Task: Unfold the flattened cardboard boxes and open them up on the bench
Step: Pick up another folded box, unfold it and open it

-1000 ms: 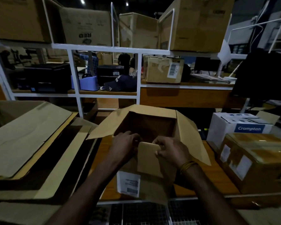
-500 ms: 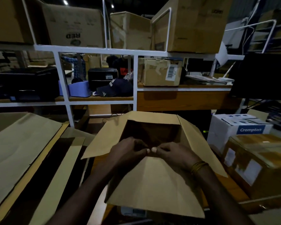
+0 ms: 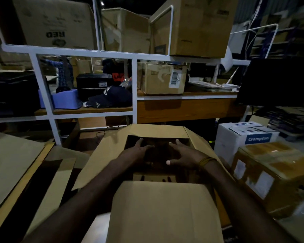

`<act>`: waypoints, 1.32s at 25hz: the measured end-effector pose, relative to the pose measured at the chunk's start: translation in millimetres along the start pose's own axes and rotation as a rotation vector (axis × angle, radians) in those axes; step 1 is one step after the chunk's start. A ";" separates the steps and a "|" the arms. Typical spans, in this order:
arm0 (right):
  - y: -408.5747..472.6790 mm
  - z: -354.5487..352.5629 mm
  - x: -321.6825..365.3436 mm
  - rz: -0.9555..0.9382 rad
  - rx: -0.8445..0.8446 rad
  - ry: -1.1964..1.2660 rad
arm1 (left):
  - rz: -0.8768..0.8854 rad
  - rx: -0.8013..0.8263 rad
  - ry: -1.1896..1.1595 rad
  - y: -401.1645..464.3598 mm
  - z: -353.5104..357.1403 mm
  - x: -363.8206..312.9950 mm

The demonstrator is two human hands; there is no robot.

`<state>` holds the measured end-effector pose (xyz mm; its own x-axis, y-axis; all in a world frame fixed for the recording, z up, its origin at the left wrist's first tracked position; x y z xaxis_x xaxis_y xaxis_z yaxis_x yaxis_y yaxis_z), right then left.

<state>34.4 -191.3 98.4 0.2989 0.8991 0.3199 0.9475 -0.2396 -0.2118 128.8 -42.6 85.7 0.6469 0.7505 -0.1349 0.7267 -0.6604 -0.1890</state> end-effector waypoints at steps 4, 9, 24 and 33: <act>23.5 -19.7 -3.9 -0.018 -0.001 -0.067 | -0.040 0.074 -0.006 28.3 -9.5 2.7; 62.2 -41.5 -5.7 -0.135 -0.110 -0.113 | -0.057 0.000 -0.019 61.3 -29.3 20.0; 178.9 -54.0 -58.6 -0.065 -0.272 -0.099 | -0.230 -0.107 0.080 145.7 -46.9 72.7; 169.1 -54.6 -56.6 -0.062 -0.291 -0.005 | -0.246 -0.102 -0.039 146.6 -42.2 78.3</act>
<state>184.0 -302.7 94.9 0.2399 0.9169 0.3191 0.9568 -0.2789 0.0818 295.7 -81.7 88.5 0.4402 0.8876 -0.1353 0.8816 -0.4559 -0.1222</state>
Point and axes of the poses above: each hand's wrist, its own y-axis towards the middle knuckle, its own z-axis out of the palm, x = y × z, the point moved 7 cm from there along y, towards the middle knuckle, and after that the axes turned 1 degree about x, right-handed, at the moved point
